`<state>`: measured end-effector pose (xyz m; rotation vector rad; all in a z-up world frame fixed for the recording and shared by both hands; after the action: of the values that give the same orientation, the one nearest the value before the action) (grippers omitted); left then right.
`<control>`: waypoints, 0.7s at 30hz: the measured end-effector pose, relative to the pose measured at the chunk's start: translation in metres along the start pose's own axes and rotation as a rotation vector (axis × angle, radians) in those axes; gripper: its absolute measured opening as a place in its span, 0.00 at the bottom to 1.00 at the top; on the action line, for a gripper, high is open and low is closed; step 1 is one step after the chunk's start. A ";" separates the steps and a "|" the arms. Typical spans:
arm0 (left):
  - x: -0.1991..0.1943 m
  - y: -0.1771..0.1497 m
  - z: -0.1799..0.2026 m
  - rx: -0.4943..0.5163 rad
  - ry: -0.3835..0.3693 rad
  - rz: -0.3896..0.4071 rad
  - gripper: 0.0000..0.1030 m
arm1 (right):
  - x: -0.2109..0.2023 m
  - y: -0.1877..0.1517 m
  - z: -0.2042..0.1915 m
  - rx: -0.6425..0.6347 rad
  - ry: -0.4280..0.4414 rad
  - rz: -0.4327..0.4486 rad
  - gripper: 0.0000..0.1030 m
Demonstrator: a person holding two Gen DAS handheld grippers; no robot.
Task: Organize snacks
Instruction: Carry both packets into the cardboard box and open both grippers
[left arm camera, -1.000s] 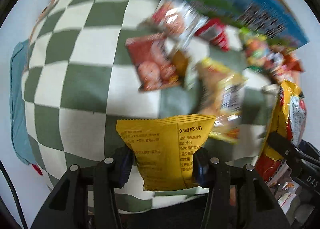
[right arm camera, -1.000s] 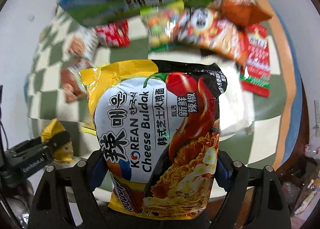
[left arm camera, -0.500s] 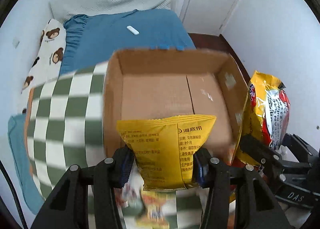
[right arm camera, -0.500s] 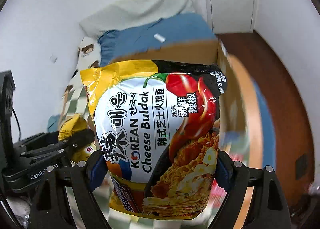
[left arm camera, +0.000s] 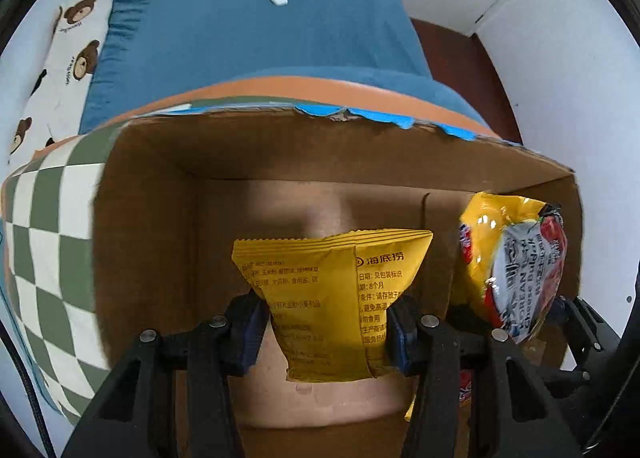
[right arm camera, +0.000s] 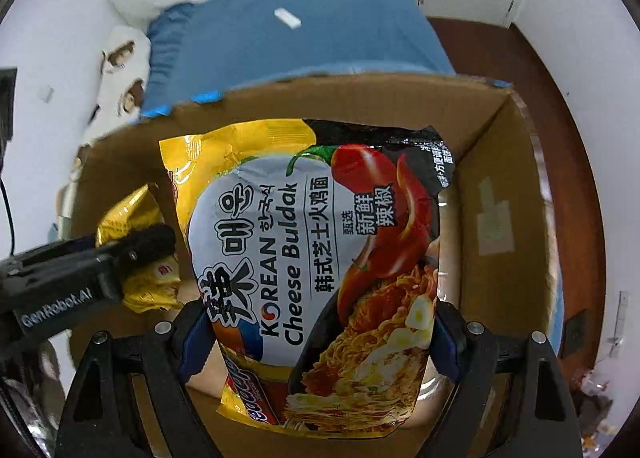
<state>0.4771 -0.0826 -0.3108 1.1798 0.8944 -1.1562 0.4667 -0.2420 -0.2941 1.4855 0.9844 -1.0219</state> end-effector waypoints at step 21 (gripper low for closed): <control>0.000 0.016 0.019 0.066 0.045 0.040 0.91 | 0.037 -0.019 0.017 0.005 0.011 -0.105 0.96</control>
<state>0.4914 -0.1011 -0.3038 1.2762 0.8692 -1.1380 0.4577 -0.2538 -0.3363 1.4572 1.0779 -1.0931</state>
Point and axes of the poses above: each gripper's, at about its wrist camera, not at the fingertips, and x roughly the way its jaws point, z to its right, y to its top, the point moved 10 cm from there along x, roughly the way its jaws point, and after that the axes turned 8 degrees about z, right-handed, at the moved point
